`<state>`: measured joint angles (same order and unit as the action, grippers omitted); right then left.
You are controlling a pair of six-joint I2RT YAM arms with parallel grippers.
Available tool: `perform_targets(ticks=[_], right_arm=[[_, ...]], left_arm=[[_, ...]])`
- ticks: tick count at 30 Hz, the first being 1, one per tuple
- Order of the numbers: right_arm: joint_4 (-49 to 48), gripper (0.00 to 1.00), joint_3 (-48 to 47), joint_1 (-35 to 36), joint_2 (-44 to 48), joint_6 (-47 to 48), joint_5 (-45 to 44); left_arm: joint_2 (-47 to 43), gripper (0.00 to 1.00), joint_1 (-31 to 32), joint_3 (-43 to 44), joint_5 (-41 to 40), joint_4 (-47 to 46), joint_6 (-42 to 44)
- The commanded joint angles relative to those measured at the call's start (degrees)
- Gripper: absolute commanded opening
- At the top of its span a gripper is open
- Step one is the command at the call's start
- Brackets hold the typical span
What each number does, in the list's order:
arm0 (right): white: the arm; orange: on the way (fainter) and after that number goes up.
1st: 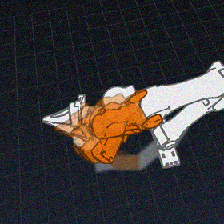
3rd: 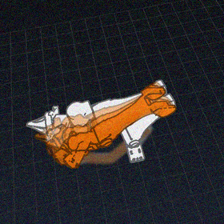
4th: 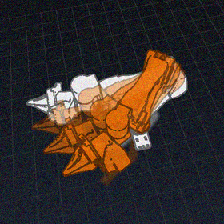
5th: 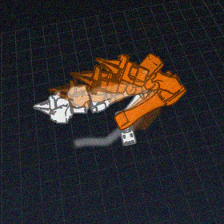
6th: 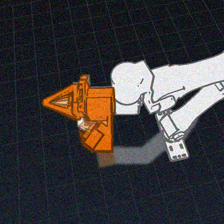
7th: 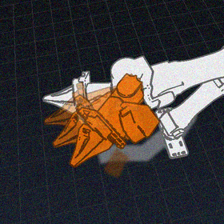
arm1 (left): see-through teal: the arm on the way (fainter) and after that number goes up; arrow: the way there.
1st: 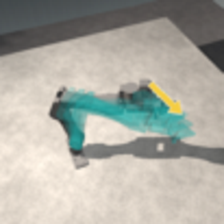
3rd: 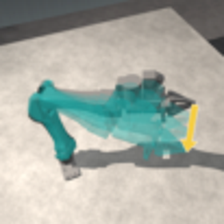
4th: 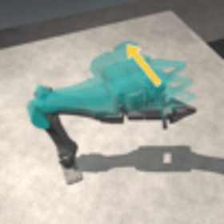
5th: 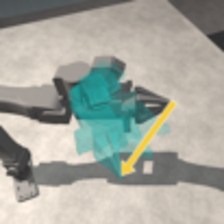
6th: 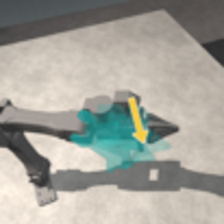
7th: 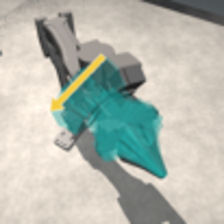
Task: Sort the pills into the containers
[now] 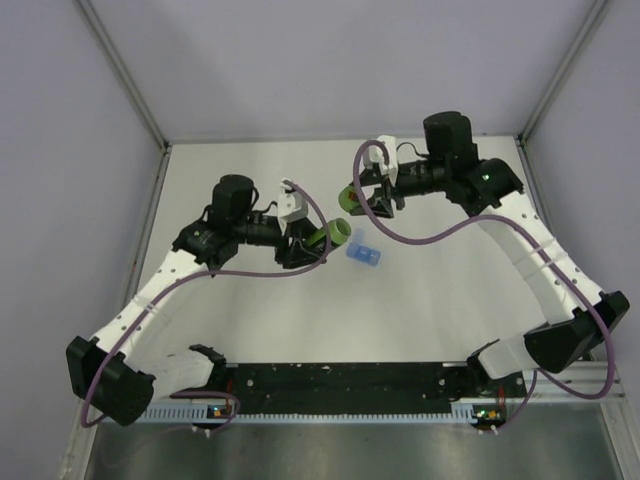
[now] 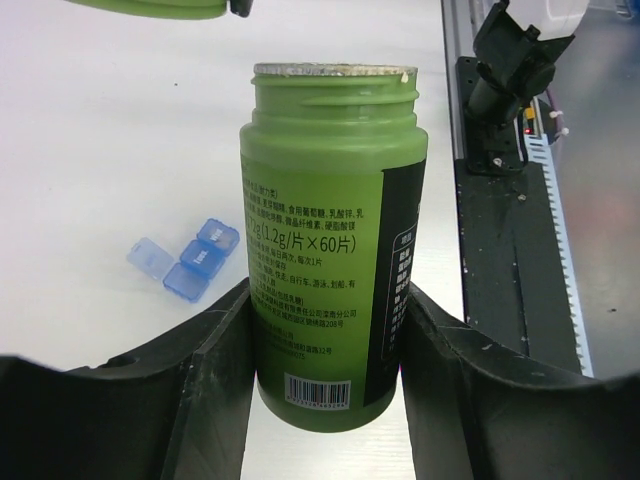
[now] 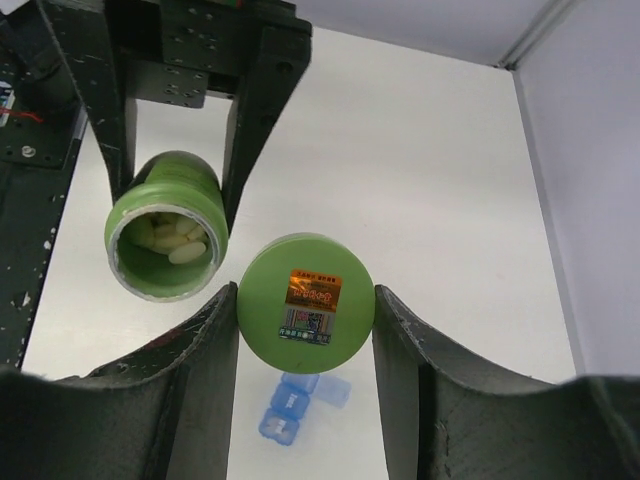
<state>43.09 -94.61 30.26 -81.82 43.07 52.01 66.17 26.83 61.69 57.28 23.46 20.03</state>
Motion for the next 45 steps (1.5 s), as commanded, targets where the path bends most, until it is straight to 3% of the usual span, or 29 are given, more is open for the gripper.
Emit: perform_targets(ticks=[1, 11, 17, 31, 39, 45], right_arm=[[-4.1, 0.02, 0.5, -2.1, 0.6, -6.1, -6.2], [-19.5, 0.03, 22.2, -9.0, 3.7, -18.9, -20.2], [-26.2, 0.04, 30.5, -13.1, 0.6, -20.7, -26.0], [-35.4, 0.12, 42.5, -16.7, -10.8, -19.6, -33.6], [-36.6, 0.29, 44.0, -17.5, -13.8, -19.3, -35.3], [-36.4, 0.52, 43.9, -17.8, -12.7, -19.9, -35.7]], left_arm=[[-2.3, 0.0, -0.1, -0.8, -3.7, -5.8, -0.3], [-4.1, 0.0, -0.1, -9.9, -16.6, -14.8, -0.5], [-3.7, 0.0, 0.1, -13.3, -21.6, -16.9, 0.4], [-2.1, 0.0, 0.1, -14.7, -20.3, -15.7, 1.1], [-2.1, 0.0, 0.1, -14.4, -19.7, -15.7, 0.4], [-2.3, 0.0, 0.1, -14.5, -19.9, -15.8, 0.5]])
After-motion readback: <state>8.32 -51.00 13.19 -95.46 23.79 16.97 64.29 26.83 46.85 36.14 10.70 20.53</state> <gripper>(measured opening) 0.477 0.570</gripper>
